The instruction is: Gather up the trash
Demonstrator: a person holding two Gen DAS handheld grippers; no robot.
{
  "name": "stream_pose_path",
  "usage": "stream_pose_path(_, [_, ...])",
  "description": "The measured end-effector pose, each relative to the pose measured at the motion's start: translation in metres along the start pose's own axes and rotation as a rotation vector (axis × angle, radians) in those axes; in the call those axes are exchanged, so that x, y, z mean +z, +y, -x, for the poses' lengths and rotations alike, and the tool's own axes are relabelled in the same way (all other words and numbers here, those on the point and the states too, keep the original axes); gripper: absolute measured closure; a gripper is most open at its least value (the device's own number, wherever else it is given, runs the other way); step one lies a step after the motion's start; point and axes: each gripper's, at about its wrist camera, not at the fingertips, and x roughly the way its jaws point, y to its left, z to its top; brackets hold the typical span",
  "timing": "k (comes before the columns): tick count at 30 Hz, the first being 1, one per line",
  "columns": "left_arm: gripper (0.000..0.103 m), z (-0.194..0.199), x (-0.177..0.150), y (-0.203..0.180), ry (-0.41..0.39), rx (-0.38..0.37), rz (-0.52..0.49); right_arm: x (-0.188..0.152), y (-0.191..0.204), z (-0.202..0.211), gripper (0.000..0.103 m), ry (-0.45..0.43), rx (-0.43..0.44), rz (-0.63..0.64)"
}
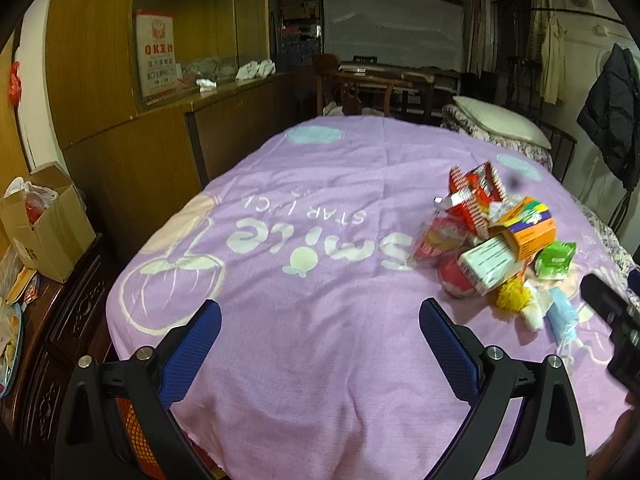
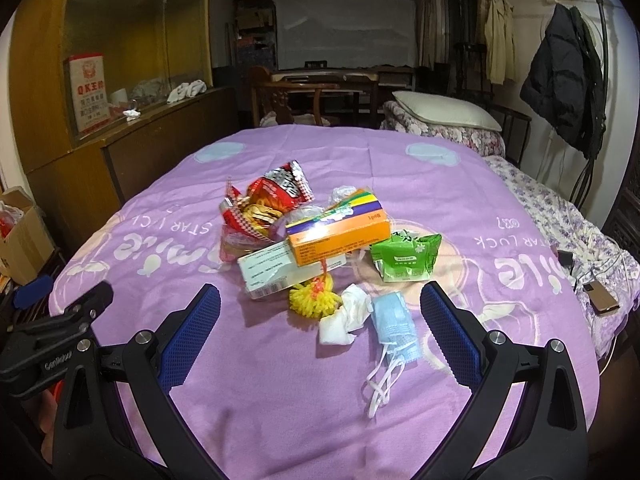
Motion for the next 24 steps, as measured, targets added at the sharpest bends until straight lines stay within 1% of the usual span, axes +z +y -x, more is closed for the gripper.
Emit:
stream_pose_path(4, [0.006, -0.021, -0.002, 0.000, 0.052, 0.017, -0.003, 0.008, -0.008, -0.027, 0.007, 0.040, 0.000, -0.021])
stream_pose_path(6, [0.006, -0.034, -0.004, 0.000, 0.074, 0.033, -0.008, 0.008, -0.012, -0.041, 0.007, 0.064, -0.006, 0.000])
stream_pose_path(8, [0.006, -0.047, -0.006, 0.000, 0.100, 0.049, -0.011, 0.005, -0.017, -0.054, 0.007, 0.075, -0.034, 0.033])
stream_pose_path(10, [0.006, -0.061, -0.006, -0.001, 0.126, 0.050, -0.010, 0.000, -0.028, -0.064, 0.007, 0.078, -0.058, 0.044])
stream_pose_path(13, [0.006, -0.084, -0.008, -0.007, 0.165, 0.047, -0.022, -0.005, -0.051, -0.076, 0.007, 0.092, -0.069, 0.008])
stream_pose_path(17, [0.006, -0.114, -0.013, -0.020, 0.226, 0.038, -0.069, -0.009, -0.084, -0.098, 0.007, 0.137, -0.151, -0.043])
stream_pose_path(18, [0.004, -0.120, -0.014, -0.021, 0.231, 0.034, -0.068, -0.010, -0.094, -0.105, 0.007, 0.152, -0.172, -0.062])
stream_pose_path(22, [0.004, -0.133, -0.010, -0.017, 0.208, 0.010, -0.024, -0.018, -0.126, -0.128, 0.007, 0.205, -0.235, -0.135])
stream_pose_path(23, [0.004, -0.135, -0.009, -0.016, 0.200, 0.002, -0.024, -0.021, -0.134, -0.134, 0.007, 0.228, -0.236, -0.164])
stream_pose_path(24, [0.004, -0.136, -0.010, -0.016, 0.184, -0.009, -0.028, -0.024, -0.141, -0.139, 0.007, 0.255, -0.209, -0.203])
